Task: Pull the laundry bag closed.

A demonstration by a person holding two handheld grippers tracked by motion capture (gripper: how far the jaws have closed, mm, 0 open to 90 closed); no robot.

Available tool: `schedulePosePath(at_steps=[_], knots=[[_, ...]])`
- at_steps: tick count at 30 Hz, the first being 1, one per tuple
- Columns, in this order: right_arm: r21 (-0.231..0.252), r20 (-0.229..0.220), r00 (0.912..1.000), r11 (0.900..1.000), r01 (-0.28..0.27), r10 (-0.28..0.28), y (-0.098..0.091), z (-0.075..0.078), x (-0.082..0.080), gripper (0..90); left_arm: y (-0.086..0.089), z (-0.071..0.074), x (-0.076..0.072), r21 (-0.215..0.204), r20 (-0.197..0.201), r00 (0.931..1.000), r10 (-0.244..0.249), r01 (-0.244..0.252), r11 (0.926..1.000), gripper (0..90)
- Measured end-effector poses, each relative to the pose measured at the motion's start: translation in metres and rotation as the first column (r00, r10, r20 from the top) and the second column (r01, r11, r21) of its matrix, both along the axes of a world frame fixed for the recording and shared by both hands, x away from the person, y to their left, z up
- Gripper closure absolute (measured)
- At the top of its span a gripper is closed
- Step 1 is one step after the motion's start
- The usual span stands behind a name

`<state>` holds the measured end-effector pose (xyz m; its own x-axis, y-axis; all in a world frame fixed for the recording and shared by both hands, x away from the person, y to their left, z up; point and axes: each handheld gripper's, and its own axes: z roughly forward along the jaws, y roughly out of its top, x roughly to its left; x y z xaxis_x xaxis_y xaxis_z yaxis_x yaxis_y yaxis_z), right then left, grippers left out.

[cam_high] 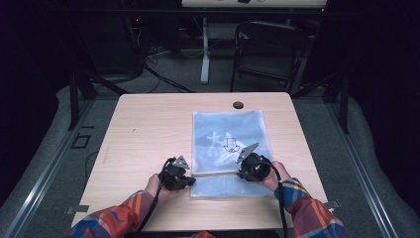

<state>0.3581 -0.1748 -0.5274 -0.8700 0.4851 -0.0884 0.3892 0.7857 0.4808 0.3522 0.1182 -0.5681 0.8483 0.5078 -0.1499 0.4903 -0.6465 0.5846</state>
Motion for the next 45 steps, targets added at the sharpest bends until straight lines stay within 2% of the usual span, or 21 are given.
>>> schedulePosePath(at_steps=[4,5,7,8,9,10,12,15,16,19,23,24,25,32,34,35,37,39,42,45], knots=[[-0.008,-0.001,1.0000,0.9999,0.008,-0.008,-0.004,0.000,0.000,81.5,0.000,0.000,0.000,-0.001,0.000,1.0000,0.001,-0.001,1.0000,90.0],[0.012,0.001,0.9999,0.9998,0.016,-0.016,-0.005,-0.001,-0.001,81.5,0.000,0.000,0.000,-0.001,0.000,1.0000,0.001,-0.001,1.0000,90.0],[-0.009,0.001,0.9999,0.9999,0.013,-0.013,-0.006,0.000,-0.001,81.5,0.000,0.000,0.000,0.000,0.000,1.0000,0.000,0.000,1.0000,90.0],[0.008,0.002,0.9998,0.9998,0.021,-0.021,-0.007,-0.001,-0.001,81.5,0.000,0.000,0.000,0.000,0.000,1.0000,0.001,-0.001,1.0000,90.0],[-0.003,-0.001,0.9999,0.9999,0.014,-0.014,-0.008,0.000,-0.001,81.5,0.000,0.000,0.000,0.000,0.000,1.0000,0.001,-0.001,1.0000,90.0],[0.010,-0.002,0.9998,0.9998,0.020,-0.020,-0.008,-0.001,-0.001,81.5,0.000,0.000,0.000,0.000,0.000,1.0000,0.001,-0.001,1.0000,90.0],[-0.014,0.000,1.0000,0.9999,0.010,-0.010,-0.009,0.000,-0.001,81.5,0.000,0.000,0.000,-0.002,0.000,1.0000,0.001,-0.001,1.0000,90.0],[-0.020,0.002,0.9999,0.9997,0.014,-0.014,-0.009,0.000,-0.001,81.5,0.000,0.000,0.000,0.000,0.000,1.0000,0.001,-0.001,1.0000,90.0],[0.004,-0.001,0.9998,0.9998,0.022,-0.022,-0.009,-0.001,-0.002,81.5,0.000,0.000,0.000,0.000,0.000,1.0000,0.000,0.000,1.0000,90.0],[-0.015,-0.002,0.9999,0.9998,0.015,-0.015,-0.010,0.000,-0.001,81.5,0.000,0.000,0.000,-0.001,0.000,1.0000,0.001,-0.001,1.0000,90.0],[-0.002,0.001,0.9997,0.9997,0.026,-0.026,-0.012,-0.001,-0.002,81.5,0.000,0.000,0.000,0.000,0.000,1.0000,0.000,0.000,1.0000,90.0],[-0.019,-0.003,0.9999,0.9997,0.016,-0.016,-0.013,0.000,-0.001,81.6,0.000,0.000,0.000,-0.001,-0.001,1.0000,0.001,-0.001,1.0000,90.0],[-0.005,0.000,0.9996,0.9996,0.029,-0.029,-0.014,-0.001,-0.002,81.5,0.000,0.000,0.000,0.000,-0.001,1.0000,0.000,0.000,1.0000,90.0],[-0.025,0.001,0.9996,0.9993,0.029,-0.029,-0.020,0.000,-0.002,81.5,0.000,0.000,0.000,0.000,0.000,1.0000,0.001,-0.001,1.0000,90.0],[-0.013,0.000,0.9990,0.9989,0.044,-0.044,-0.022,-0.001,-0.003,81.5,0.000,0.000,0.000,-0.001,-0.001,1.0000,0.001,-0.001,1.0000,90.0],[-0.029,-0.003,0.9993,0.9989,0.036,-0.036,-0.023,0.000,-0.002,81.5,0.000,0.000,0.000,-0.001,-0.001,1.0000,0.001,-0.001,1.0000,90.0],[-0.015,-0.001,0.9988,0.9987,0.049,-0.049,-0.024,-0.002,-0.003,81.5,0.000,0.000,0.000,-0.001,-0.001,1.0000,0.001,-0.001,1.0000,90.0],[-0.044,0.002,0.9988,0.9979,0.048,-0.048,-0.028,-0.001,-0.003,81.5,0.000,0.000,0.000,-0.001,0.000,1.0000,0.001,-0.001,1.0000,90.0],[-0.030,-0.001,0.9984,0.9979,0.057,-0.057,-0.030,-0.003,-0.003,81.5,0.000,0.000,0.000,-0.002,-0.001,1.0000,0.001,-0.001,1.0000,90.0],[-0.049,-0.006,0.9987,0.9975,0.051,-0.051,-0.032,-0.002,-0.003,81.5,0.000,0.000,0.000,-0.002,-0.001,1.0000,0.001,-0.001,1.0000,90.0]])
